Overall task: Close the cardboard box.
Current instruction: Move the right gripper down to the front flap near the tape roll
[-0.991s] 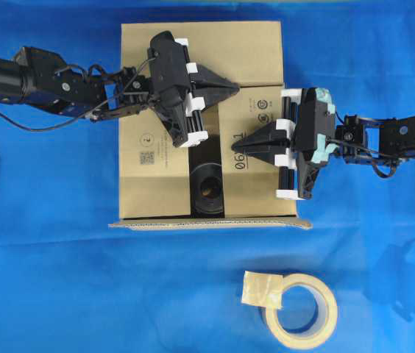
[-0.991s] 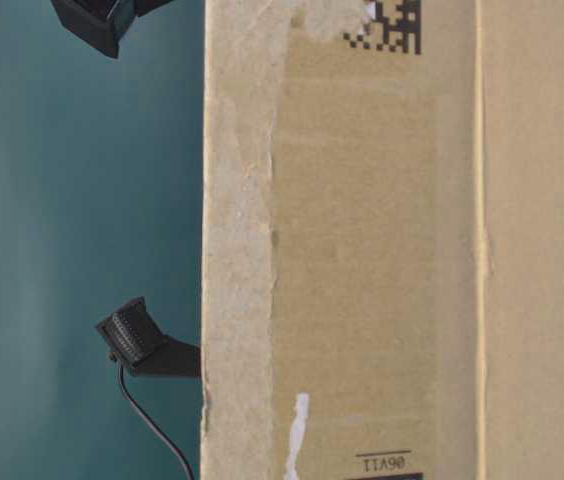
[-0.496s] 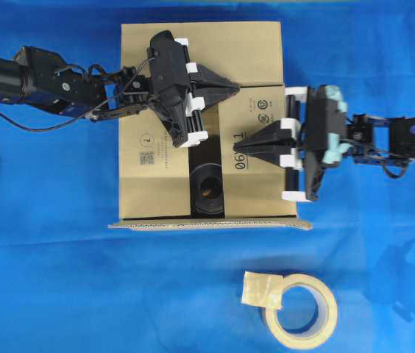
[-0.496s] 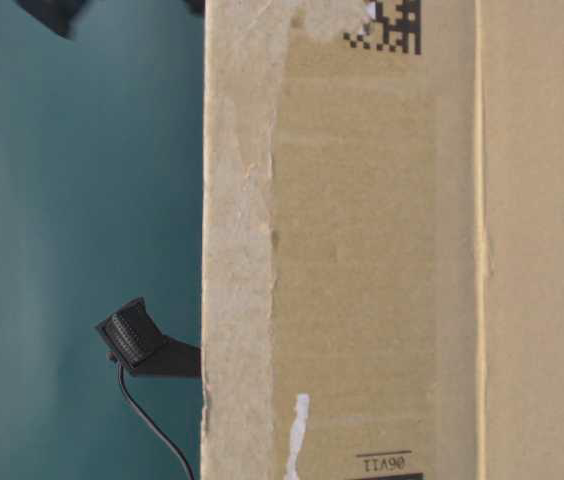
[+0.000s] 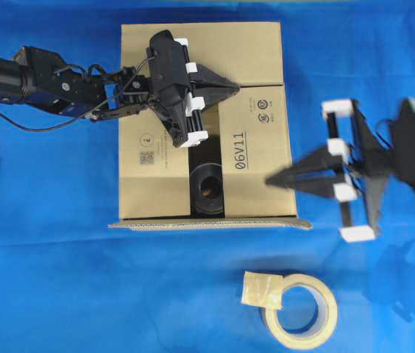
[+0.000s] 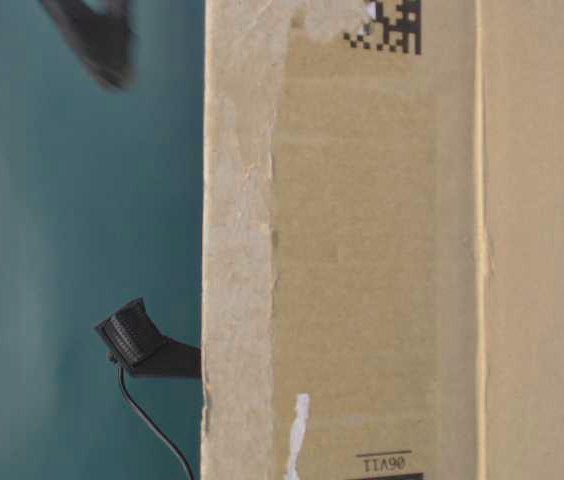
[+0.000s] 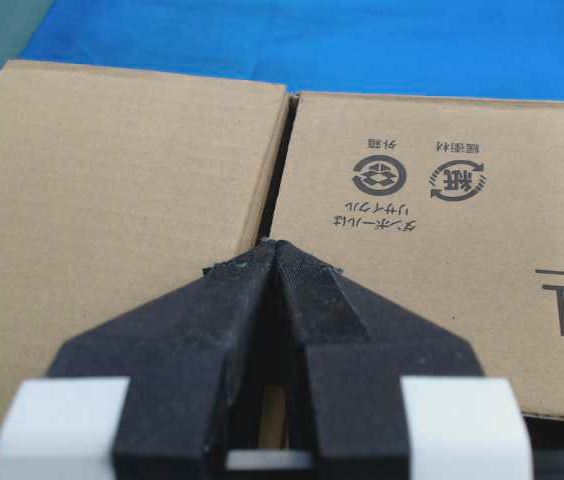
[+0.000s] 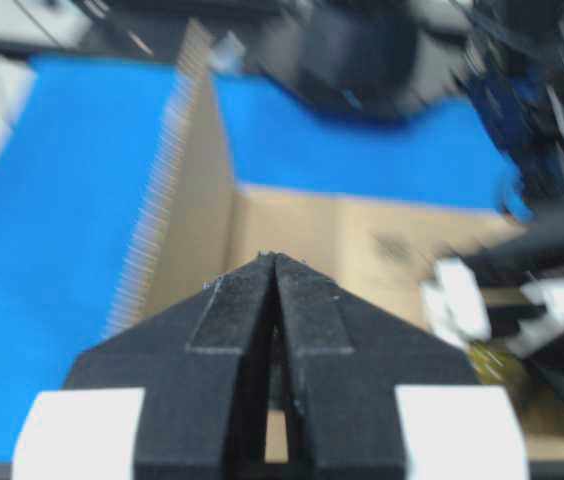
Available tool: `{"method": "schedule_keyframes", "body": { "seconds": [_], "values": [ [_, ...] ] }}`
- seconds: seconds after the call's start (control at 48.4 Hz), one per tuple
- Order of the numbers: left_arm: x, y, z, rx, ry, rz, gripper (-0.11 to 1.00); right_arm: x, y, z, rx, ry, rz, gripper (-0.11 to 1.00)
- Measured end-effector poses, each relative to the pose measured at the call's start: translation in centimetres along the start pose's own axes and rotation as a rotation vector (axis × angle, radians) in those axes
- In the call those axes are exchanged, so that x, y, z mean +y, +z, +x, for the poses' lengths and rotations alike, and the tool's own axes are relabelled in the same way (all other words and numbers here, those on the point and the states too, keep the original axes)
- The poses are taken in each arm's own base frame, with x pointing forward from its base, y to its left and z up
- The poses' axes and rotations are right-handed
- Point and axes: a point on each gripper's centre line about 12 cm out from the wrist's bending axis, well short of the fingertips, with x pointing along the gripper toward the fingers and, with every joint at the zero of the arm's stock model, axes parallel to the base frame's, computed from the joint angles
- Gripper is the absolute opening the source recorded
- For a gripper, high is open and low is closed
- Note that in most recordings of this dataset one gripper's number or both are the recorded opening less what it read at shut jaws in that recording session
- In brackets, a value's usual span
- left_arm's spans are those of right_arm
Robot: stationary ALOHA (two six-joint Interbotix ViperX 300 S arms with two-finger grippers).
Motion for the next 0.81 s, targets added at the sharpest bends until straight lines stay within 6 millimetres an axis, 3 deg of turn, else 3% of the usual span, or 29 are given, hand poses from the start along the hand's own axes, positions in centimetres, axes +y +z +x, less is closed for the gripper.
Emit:
{"method": "schedule_keyframes", "body": {
  "seconds": [0.227,0.351,0.599,0.805],
  "values": [
    [-0.1,0.1,0.0,-0.003,0.000,-0.004,0.00,4.6,-0.4,-0.9,0.005,0.156,-0.021,0.00],
    [-0.1,0.1,0.0,-0.002,-0.001,-0.003,0.00,6.5,-2.1,-0.7,0.057,0.214,-0.037,0.00],
    [-0.2,0.0,0.0,0.000,-0.004,-0.003,0.00,6.5,-6.7,0.7,0.205,0.200,-0.033,0.00],
    [-0.3,0.0,-0.1,-0.001,-0.006,-0.001,0.00,6.3,-7.5,1.0,0.231,0.190,-0.030,0.00]
  ]
}}
